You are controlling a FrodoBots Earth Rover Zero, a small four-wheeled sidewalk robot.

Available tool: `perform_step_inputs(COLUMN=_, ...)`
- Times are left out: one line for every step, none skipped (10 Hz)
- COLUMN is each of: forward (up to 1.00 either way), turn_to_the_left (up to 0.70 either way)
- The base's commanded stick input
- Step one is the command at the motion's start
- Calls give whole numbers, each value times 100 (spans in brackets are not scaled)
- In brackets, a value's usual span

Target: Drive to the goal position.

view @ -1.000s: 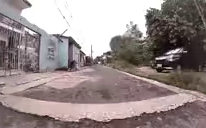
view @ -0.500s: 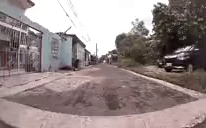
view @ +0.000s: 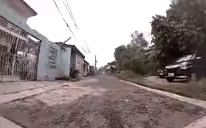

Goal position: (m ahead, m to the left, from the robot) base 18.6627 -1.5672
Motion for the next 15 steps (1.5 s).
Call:
perform_step_inputs(forward=70, turn_to_the_left=0)
perform_step_inputs(forward=70, turn_to_the_left=0)
perform_step_inputs(forward=70, turn_to_the_left=0)
perform_step_inputs(forward=70, turn_to_the_left=0)
perform_step_inputs(forward=70, turn_to_the_left=0)
perform_step_inputs(forward=70, turn_to_the_left=0)
perform_step_inputs(forward=70, turn_to_the_left=0)
perform_step_inputs(forward=70, turn_to_the_left=0)
perform_step_inputs(forward=70, turn_to_the_left=0)
perform_step_inputs(forward=70, turn_to_the_left=0)
perform_step_inputs(forward=70, turn_to_the_left=0)
perform_step_inputs(forward=70, turn_to_the_left=0)
perform_step_inputs(forward=70, turn_to_the_left=0)
perform_step_inputs(forward=70, turn_to_the_left=0)
perform_step_inputs(forward=70, turn_to_the_left=0)
